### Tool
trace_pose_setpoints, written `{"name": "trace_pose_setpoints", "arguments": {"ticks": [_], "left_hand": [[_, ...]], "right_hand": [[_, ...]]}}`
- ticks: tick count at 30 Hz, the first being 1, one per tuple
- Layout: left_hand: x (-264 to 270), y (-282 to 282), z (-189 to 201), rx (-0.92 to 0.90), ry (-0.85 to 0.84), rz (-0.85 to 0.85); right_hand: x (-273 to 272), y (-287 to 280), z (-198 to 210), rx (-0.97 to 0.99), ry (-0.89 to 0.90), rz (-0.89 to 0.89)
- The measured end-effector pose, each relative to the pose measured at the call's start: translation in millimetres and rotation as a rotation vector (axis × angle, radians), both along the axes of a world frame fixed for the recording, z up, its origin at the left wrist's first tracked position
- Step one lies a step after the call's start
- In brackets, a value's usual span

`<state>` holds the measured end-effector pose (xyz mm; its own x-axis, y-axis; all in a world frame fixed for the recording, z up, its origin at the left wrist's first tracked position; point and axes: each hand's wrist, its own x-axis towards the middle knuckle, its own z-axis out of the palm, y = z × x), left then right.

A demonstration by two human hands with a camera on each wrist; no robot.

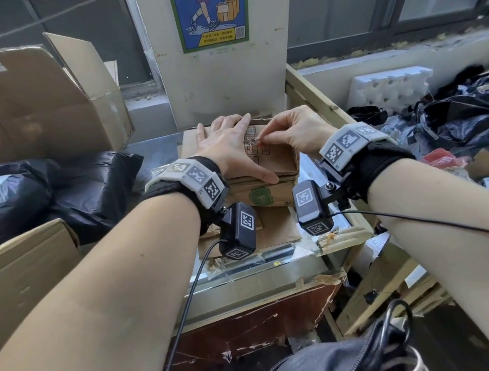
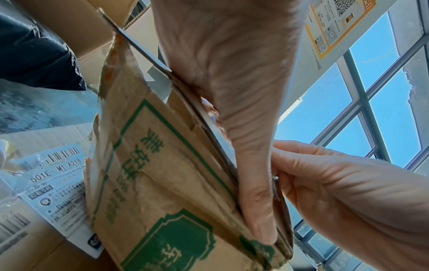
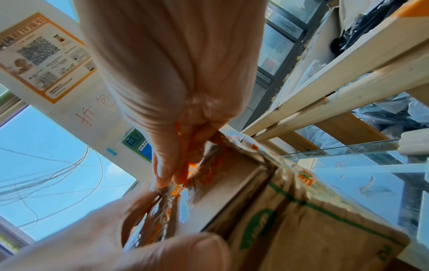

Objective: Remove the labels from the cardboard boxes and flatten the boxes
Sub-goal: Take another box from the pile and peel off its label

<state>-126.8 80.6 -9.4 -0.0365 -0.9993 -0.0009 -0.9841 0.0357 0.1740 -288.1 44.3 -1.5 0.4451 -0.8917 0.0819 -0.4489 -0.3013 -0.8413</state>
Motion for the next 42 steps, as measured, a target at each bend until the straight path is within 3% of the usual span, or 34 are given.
{"name": "trace_pose_setpoints", "arguments": {"ticks": [12,27,42], "left_hand": [[5.6,-0.6,-2.0,0.015,0.010,0.003],[9.3,-1.1,-2.2,0.021,0.024,-0.007],[13.6,1.5,-2.7,0.026,0.035,-0.008]], "right_hand": [[-1.3,-0.2,3.5,0.089,-0.034,0.058],[3.2,7.4,18.5,0.154,0.048,0.086],[0.7,7.9,16.7,0.344,-0.229,0.114]]}}
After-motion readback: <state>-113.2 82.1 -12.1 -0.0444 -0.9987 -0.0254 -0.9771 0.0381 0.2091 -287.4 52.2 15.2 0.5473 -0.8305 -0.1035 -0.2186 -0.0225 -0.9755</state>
